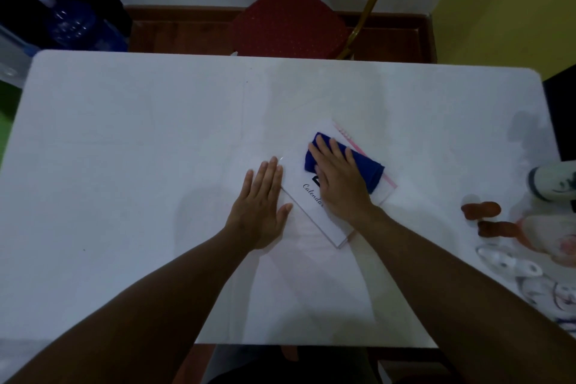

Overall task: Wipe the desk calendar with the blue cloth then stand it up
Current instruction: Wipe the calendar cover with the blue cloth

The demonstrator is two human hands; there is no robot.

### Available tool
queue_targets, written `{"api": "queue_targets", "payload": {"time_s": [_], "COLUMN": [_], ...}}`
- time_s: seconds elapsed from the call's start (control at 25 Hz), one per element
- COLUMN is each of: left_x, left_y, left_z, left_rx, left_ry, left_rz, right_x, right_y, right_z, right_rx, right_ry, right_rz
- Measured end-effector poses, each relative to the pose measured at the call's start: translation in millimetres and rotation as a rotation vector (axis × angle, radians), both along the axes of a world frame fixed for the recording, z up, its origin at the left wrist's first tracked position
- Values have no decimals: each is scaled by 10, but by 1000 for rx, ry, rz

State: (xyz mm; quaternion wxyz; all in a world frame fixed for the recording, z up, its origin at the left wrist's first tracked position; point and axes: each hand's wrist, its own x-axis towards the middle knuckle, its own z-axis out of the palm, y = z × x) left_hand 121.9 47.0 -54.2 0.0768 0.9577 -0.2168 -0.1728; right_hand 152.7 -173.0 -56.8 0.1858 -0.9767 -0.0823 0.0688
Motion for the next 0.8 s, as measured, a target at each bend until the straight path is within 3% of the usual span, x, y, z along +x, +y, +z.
{"api": "queue_targets", "payload": {"time_s": [0.2,0.36,0.68,0.8], "left_x": [-1,4,18,18], "left_y": [11,10,14,23], "left_z": [-9,-24,-53,-47], "left_rx": [-2,10,40,29], "left_ry": [2,-4,-3,-3], "left_rz": [5,-2,-4,-5], "right_x": [99,-337,-976,-968], "right_y": [167,59,-70,-101], "right_z": [-47,-4,293,494], "right_rx": [23,127,260,345], "right_ry": [-43,-25,140,357], "right_rz": [42,271,309,219]}}
